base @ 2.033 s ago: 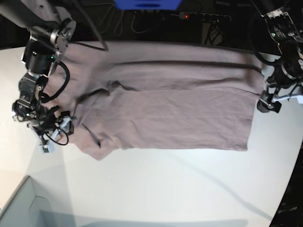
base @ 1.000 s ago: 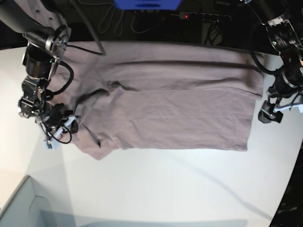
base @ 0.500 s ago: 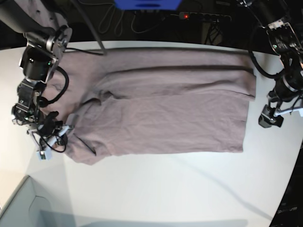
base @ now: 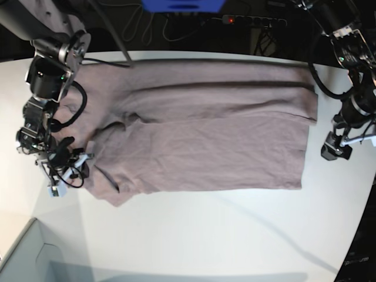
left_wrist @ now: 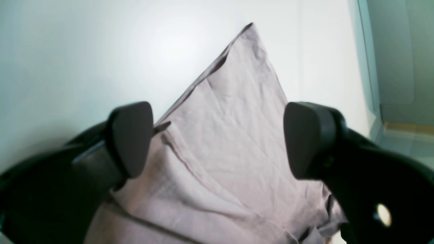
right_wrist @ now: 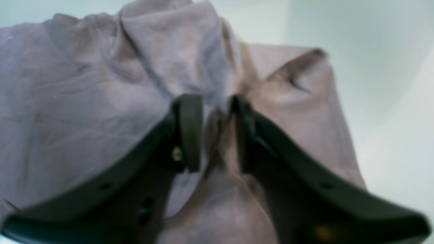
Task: Layout the t-shirt on the table in an organized manner, then fold the t-shirt properly
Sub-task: 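Move both grippers along the shirt sides and grasp the fabric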
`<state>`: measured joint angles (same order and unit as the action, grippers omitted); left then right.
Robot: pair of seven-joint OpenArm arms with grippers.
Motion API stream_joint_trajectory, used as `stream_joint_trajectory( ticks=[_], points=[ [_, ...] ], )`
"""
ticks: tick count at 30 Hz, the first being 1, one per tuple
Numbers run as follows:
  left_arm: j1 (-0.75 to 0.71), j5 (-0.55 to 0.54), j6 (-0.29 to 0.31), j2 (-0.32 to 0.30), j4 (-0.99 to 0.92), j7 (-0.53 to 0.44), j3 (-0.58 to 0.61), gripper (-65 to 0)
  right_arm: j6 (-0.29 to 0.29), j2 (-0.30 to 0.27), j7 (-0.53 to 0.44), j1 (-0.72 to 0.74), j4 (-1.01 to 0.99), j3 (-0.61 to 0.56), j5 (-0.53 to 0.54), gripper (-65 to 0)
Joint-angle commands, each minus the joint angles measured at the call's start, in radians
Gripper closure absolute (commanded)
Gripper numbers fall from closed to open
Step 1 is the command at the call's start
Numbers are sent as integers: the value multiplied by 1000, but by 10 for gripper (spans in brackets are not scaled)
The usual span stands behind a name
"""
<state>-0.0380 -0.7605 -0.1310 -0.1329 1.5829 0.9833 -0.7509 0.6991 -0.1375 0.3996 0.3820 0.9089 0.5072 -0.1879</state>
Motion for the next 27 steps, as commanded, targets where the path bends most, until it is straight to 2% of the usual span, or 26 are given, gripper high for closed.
stream_joint_trajectory(
  ticks=[1,3,6,10,15,18,21,24,27],
  points=[
    [11,-14,0,-15,15,-8,-2,-588,-1,-11,-21,30,22,1,14,-244],
    [11,-14,0,-15,15,-8,-2,-588,-1,-15,-21,35,23,5,14,-326],
    [11,-12,0,-15,15,-8,-2,-589,-1,-41,-31,38,25,8,15,-394],
    [31,-6,0,-20,14,-10,-2,-589,-1,-80,-43,76,-15,8,17,-395],
    [85,-6,0,-38,-55,-10,0,-589,-8,-130,-182,130,-190,0,15,-398],
    [123,-6,0,-66,-132,-10,3,-589,-49,-138,-276,166,-324,-3,12,-396],
    [172,-6,0,-80,-210,-10,4,-589,-132,-162,-362,185,-423,-2,12,-396],
    [211,-6,0,-98,-264,-10,4,-589,-226,-164,-451,189,-451,-3,12,-396],
    [247,-6,0,-98,-298,-10,4,-589,-249,-173,-497,189,-451,-2,12,-396]
  ],
)
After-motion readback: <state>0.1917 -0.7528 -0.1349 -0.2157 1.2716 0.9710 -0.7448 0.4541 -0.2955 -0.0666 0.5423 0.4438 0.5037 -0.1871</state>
